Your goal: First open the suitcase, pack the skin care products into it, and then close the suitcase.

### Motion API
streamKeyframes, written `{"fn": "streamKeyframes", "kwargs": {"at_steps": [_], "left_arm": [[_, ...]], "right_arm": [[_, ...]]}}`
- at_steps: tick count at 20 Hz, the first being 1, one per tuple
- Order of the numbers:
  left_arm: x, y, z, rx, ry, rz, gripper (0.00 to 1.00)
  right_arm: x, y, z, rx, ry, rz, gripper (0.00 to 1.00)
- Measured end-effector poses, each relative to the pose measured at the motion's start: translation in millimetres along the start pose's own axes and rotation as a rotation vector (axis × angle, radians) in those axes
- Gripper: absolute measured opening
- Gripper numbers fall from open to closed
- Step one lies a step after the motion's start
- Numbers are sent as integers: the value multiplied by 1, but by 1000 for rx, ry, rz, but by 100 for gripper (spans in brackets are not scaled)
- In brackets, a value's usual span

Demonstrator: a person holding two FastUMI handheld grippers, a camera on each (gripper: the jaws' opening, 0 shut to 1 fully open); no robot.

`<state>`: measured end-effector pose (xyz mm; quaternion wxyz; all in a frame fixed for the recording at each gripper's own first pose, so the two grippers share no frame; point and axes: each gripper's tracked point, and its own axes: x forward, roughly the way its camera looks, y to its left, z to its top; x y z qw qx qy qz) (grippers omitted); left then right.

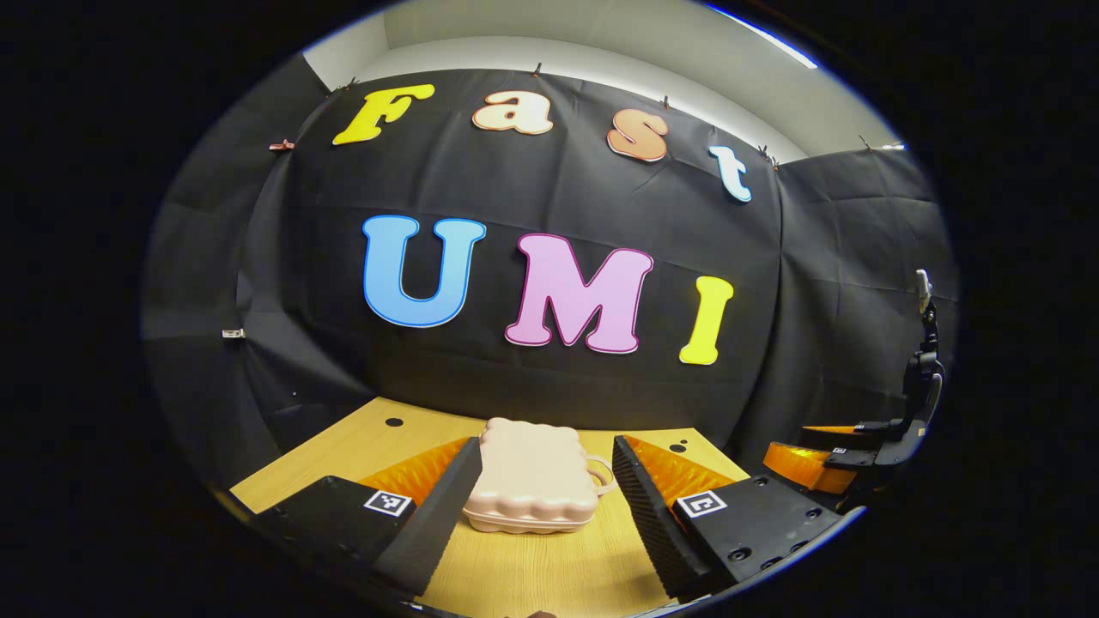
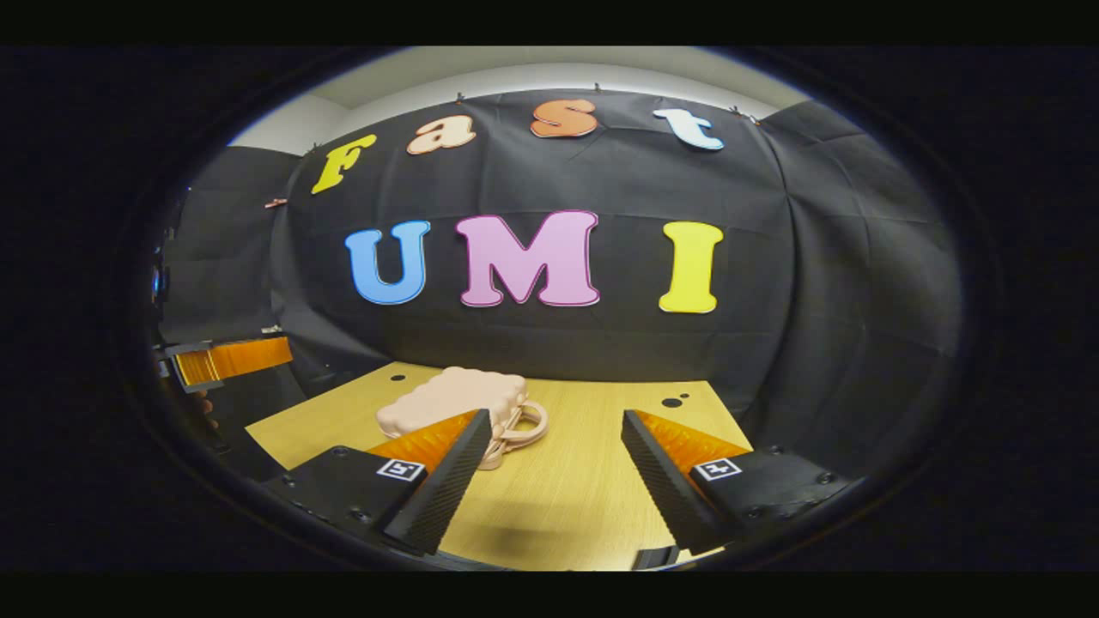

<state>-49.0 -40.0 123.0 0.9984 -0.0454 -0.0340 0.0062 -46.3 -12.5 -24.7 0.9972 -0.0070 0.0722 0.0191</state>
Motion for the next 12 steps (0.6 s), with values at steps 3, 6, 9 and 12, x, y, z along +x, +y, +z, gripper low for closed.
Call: {"fn": "streamKeyframes", "kwargs": {"at_steps": [3,6,9,12], "left_arm": [[0,1,1,4,1,1,96],[1,5,1,9,2,6,96],[0,9,4,6,-2,11,96],[-3,13,5,6,-7,15,96]], "right_arm": [[1,2,-2,9,8,4,97],[3,6,-3,2,12,12,97],[4,11,-1,-9,11,21,97],[3,16,-1,-12,11,28,97]]}}
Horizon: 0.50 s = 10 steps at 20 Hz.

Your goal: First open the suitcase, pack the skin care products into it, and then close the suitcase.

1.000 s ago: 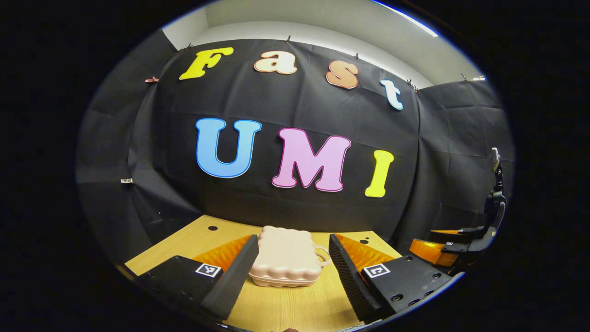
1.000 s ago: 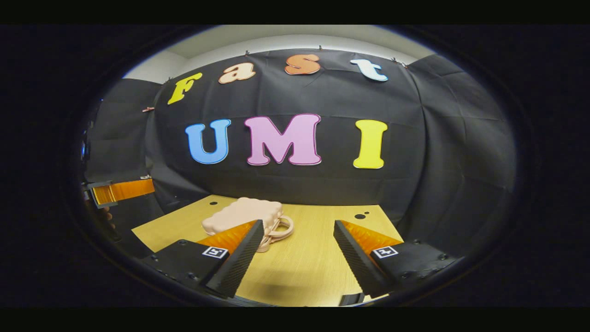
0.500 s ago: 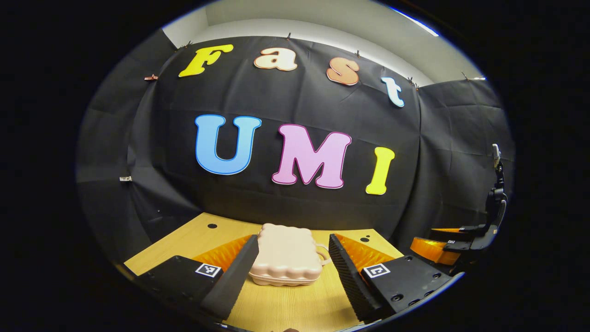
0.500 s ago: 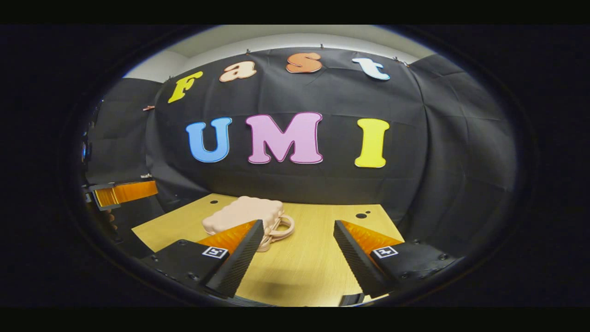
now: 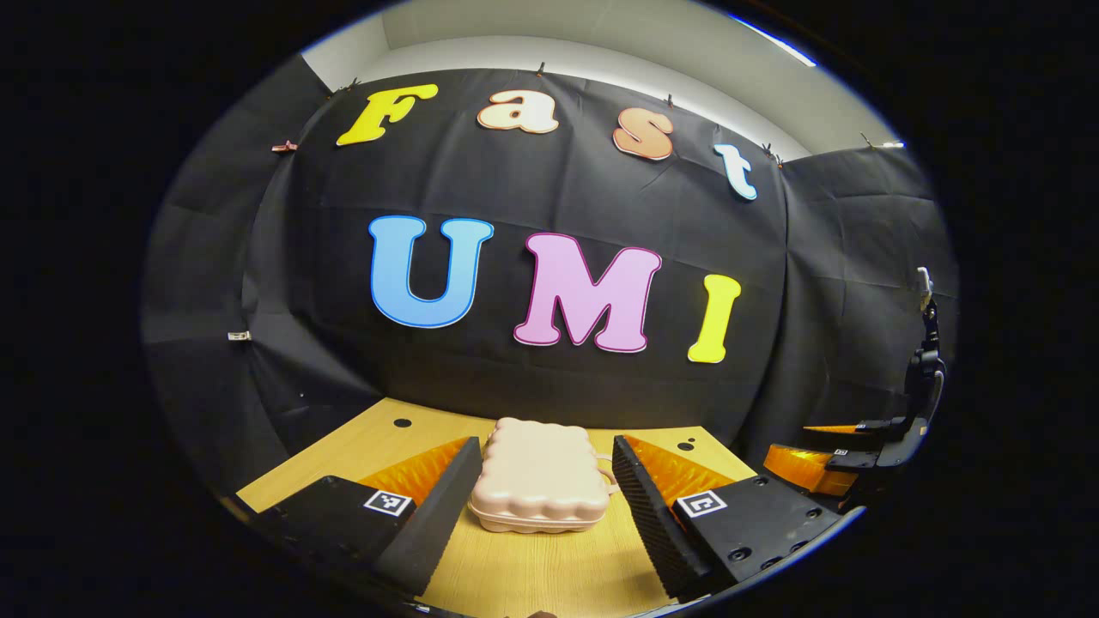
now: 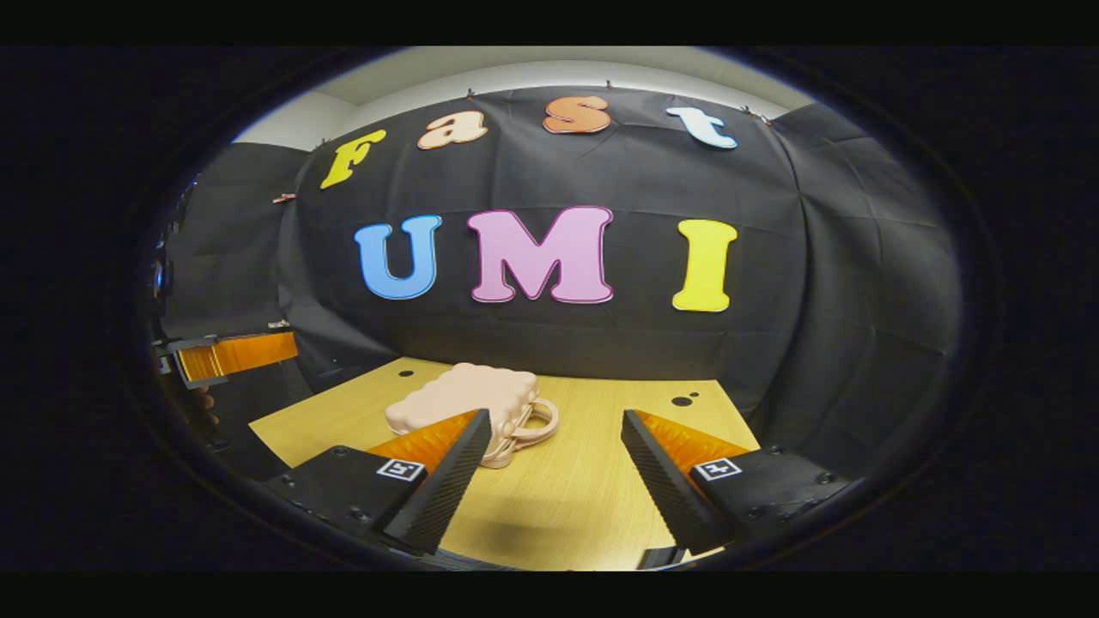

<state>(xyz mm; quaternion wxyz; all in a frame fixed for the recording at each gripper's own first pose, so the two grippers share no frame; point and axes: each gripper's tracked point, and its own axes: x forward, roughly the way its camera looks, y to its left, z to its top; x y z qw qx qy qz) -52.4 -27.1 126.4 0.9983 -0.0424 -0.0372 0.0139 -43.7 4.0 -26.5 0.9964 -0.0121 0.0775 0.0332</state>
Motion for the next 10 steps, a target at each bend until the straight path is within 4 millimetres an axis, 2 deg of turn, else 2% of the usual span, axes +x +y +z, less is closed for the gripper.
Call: {"fn": "streamKeyframes", "kwargs": {"at_steps": [10], "left_arm": [[-14,6,-5,-4,2,13,96]], "right_arm": [[-9,5,-2,-6,-3,5,97]]}}
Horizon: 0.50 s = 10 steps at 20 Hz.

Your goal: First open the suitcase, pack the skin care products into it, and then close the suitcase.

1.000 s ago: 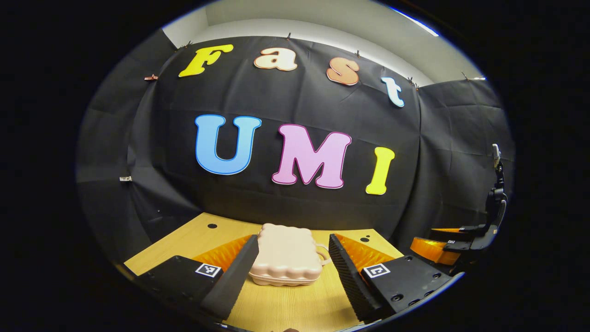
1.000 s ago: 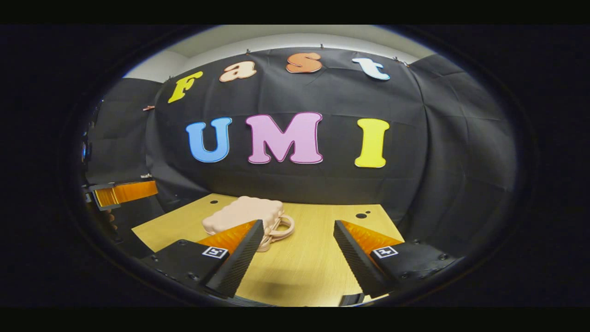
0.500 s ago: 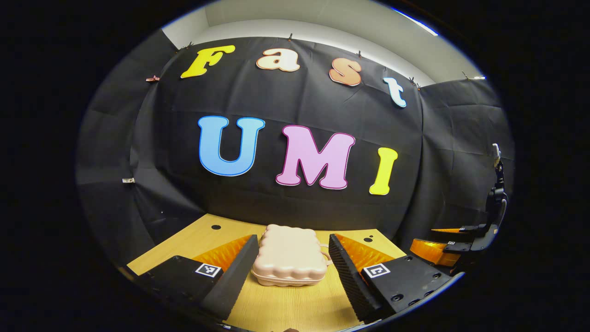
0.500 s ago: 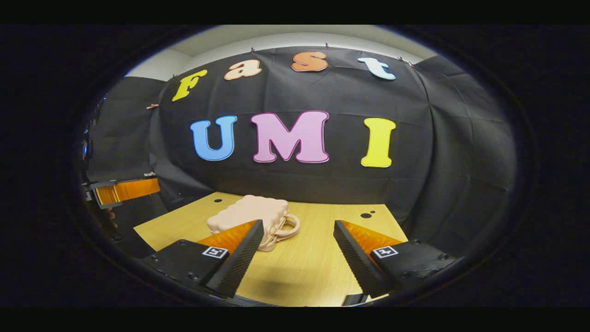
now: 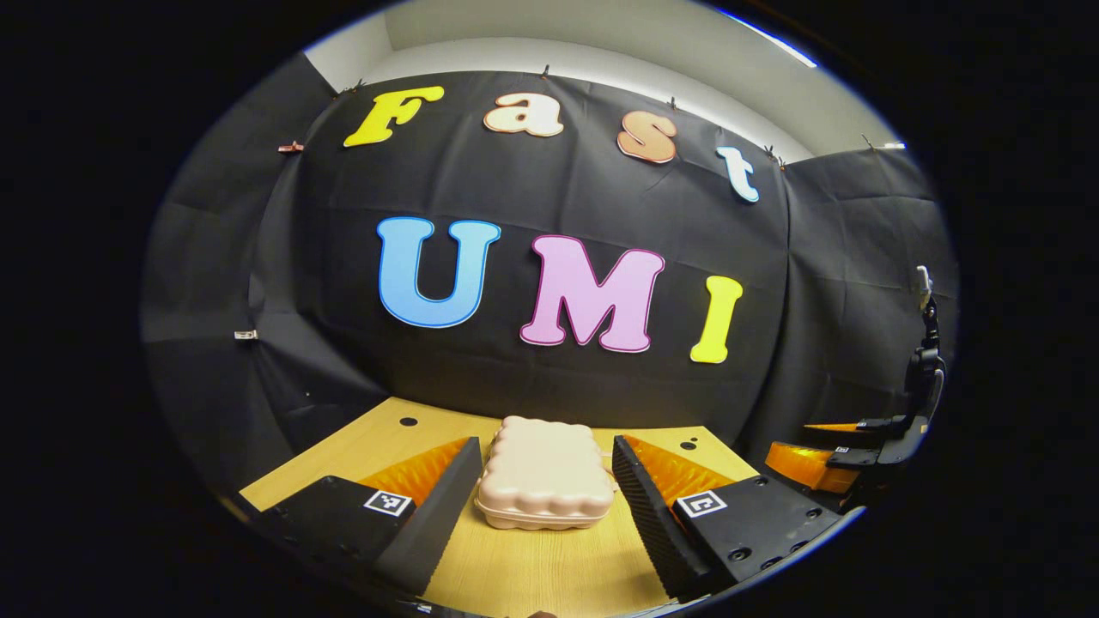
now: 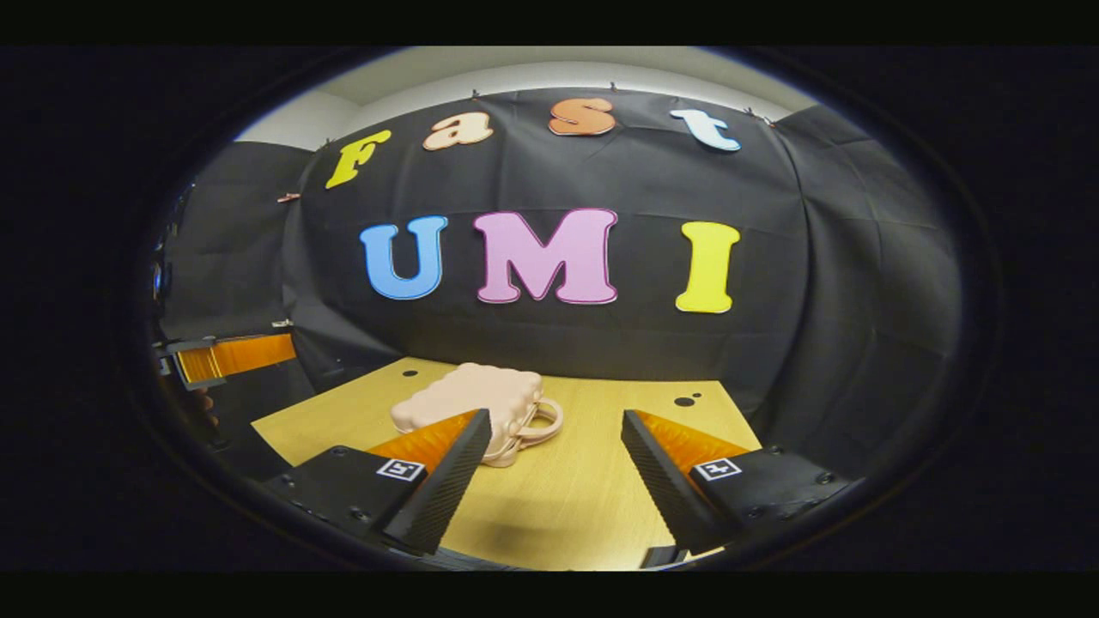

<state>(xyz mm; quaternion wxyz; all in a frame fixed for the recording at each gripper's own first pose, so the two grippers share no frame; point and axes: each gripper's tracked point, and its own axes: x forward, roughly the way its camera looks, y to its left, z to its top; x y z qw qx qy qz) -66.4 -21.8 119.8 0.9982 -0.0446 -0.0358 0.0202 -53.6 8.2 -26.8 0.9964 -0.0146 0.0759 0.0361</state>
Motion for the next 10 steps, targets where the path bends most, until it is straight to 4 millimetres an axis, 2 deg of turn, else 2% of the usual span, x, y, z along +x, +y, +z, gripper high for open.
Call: {"fn": "streamKeyframes", "kwargs": {"at_steps": [10], "left_arm": [[-9,-1,-6,4,9,9,96]], "right_arm": [[-5,-5,-1,-2,-5,-5,97]]}}
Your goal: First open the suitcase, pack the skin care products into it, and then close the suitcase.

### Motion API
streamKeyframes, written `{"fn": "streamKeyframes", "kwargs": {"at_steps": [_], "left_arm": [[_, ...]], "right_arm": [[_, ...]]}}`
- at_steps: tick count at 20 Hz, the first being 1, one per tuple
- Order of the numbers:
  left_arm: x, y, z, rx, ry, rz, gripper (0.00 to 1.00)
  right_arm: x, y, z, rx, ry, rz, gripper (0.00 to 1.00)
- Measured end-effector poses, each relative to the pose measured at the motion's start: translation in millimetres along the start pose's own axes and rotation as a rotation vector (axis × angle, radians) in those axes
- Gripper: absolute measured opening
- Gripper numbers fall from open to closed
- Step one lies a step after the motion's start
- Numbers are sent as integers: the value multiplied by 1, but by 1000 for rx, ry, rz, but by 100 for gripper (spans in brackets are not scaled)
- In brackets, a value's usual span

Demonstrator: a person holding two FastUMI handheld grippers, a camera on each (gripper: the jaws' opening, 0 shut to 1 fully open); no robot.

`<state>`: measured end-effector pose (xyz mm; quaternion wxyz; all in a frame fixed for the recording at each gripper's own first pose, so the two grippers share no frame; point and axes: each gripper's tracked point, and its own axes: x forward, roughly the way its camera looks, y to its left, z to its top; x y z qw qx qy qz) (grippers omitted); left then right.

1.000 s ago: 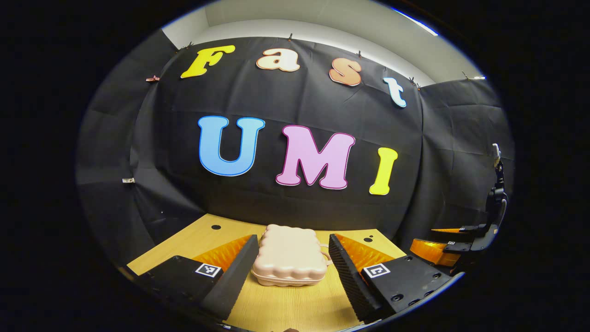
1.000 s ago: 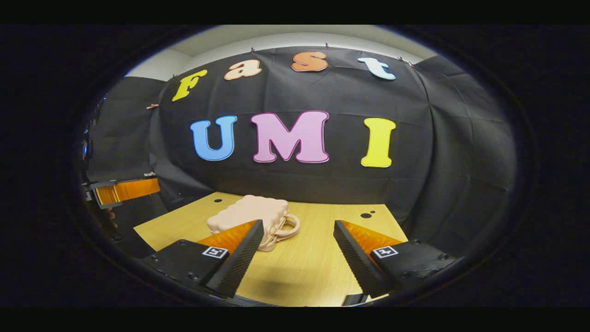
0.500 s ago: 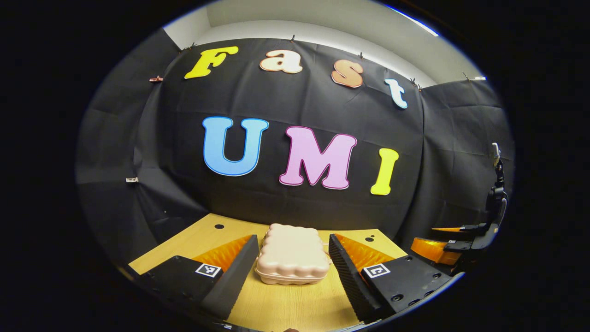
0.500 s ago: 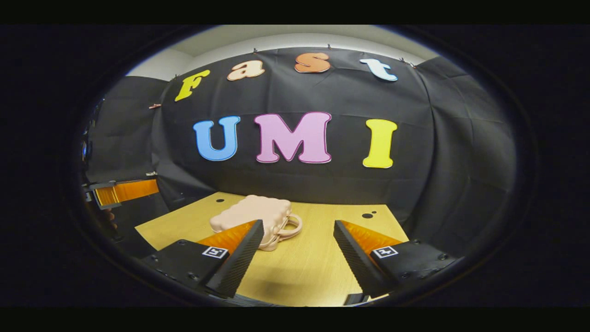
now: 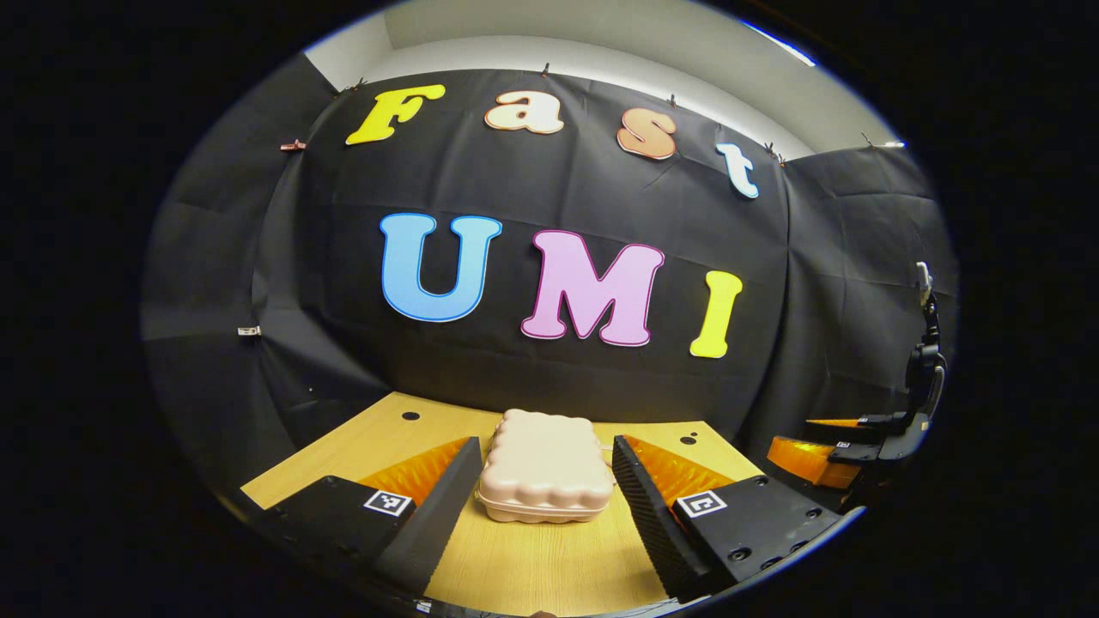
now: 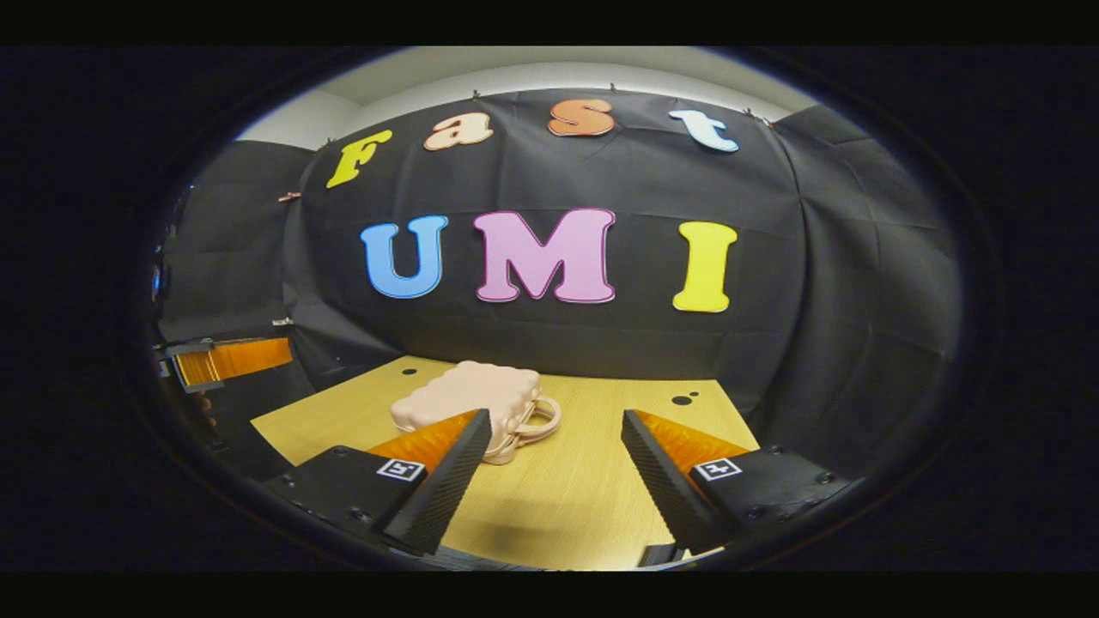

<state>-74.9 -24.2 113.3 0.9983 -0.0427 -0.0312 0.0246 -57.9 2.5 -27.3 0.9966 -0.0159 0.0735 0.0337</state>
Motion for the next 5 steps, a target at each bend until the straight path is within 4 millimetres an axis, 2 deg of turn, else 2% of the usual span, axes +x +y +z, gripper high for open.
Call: {"fn": "streamKeyframes", "kwargs": {"at_steps": [5], "left_arm": [[2,-3,0,0,-4,-2,96]], "right_arm": [[-1,-3,-1,10,1,-5,97]]}}
